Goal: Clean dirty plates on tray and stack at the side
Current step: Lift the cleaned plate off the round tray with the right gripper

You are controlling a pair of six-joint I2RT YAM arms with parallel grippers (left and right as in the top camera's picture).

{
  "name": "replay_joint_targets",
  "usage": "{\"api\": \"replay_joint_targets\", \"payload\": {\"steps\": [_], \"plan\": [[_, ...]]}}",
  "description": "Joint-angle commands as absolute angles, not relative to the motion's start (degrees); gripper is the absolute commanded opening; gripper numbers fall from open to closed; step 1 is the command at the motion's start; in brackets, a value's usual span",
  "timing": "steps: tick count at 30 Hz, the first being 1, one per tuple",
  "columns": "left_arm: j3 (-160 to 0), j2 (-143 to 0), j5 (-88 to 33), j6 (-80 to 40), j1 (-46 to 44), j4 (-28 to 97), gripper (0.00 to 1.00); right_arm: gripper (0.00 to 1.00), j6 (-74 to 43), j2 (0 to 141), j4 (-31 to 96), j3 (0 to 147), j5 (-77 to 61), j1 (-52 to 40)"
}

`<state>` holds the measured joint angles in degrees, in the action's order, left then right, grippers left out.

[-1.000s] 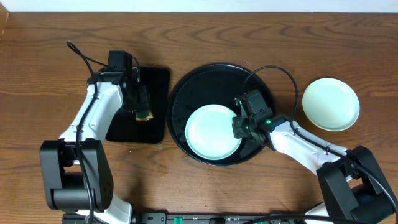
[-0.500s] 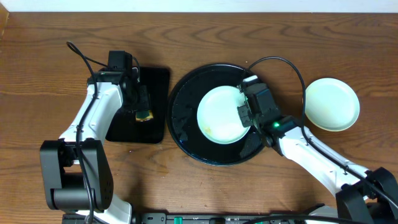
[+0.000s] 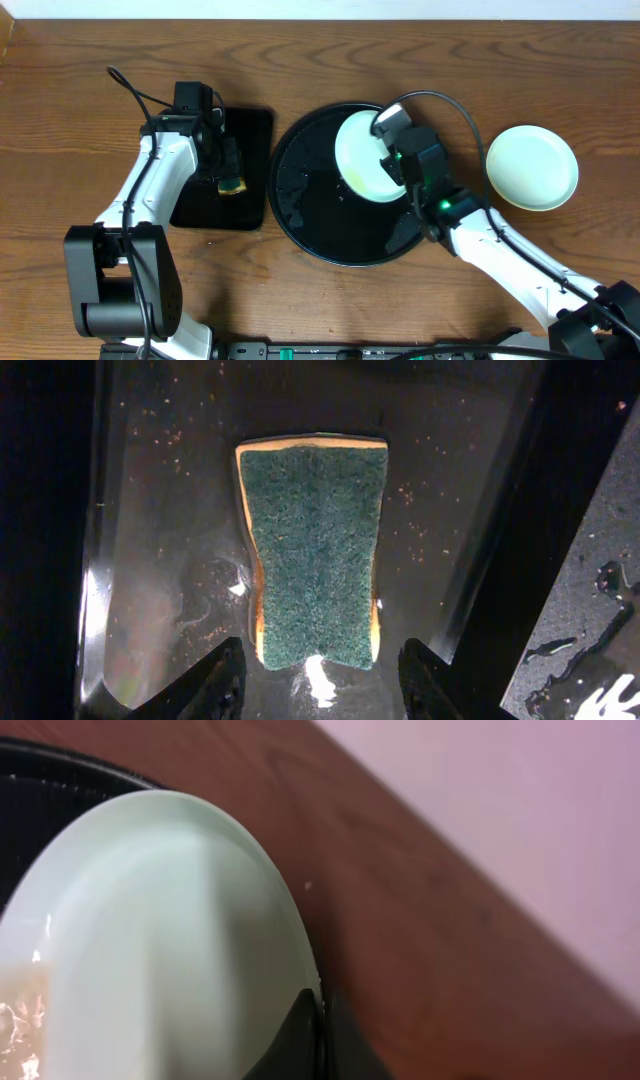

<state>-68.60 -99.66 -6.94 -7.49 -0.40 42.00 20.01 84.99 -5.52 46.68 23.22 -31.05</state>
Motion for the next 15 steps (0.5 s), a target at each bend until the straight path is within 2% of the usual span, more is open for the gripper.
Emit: {"api": "replay_joint_targets", "payload": {"steps": [1,15], "plan": [[-68.03,-99.24,-6.81,-7.62,-0.4,42.22,0.5,0.01,29.23,83.66,-9.13,47.7,30.61,-33.74],[-68.03,-99.24,-6.81,-7.62,-0.4,42.19,0.5,0.01,41.5,83.66,-20.38,48.12,33.21,-40.16]]}}
